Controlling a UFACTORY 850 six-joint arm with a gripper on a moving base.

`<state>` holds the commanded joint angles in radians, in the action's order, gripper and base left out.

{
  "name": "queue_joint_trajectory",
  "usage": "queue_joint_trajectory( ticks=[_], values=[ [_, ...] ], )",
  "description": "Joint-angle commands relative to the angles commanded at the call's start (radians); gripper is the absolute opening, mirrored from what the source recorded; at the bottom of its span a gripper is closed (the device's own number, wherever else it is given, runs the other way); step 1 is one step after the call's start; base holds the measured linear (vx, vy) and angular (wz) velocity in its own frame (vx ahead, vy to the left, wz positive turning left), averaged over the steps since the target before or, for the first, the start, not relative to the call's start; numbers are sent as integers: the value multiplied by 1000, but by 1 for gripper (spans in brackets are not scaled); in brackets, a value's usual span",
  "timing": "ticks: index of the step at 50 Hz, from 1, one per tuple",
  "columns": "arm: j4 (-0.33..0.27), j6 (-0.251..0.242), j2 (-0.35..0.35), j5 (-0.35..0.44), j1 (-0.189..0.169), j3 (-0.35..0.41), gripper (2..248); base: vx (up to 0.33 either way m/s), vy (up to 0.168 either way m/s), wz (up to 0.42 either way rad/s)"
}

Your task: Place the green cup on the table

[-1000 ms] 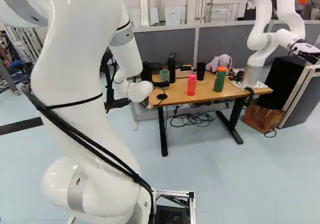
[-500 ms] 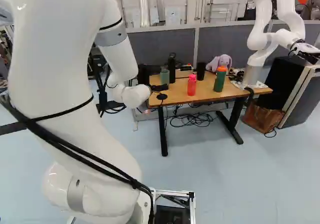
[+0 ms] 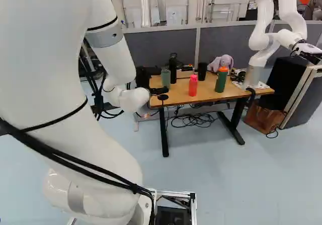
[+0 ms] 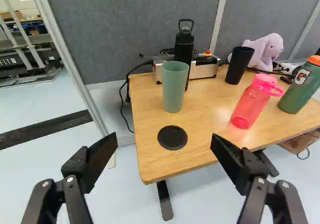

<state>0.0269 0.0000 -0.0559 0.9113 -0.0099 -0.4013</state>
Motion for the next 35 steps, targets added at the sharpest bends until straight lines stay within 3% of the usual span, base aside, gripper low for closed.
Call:
queue_joint_trajectory(
  ticks=[35],
  values=[
    [-10,0,127,-15,4,119,247,0,0,0]
  ],
)
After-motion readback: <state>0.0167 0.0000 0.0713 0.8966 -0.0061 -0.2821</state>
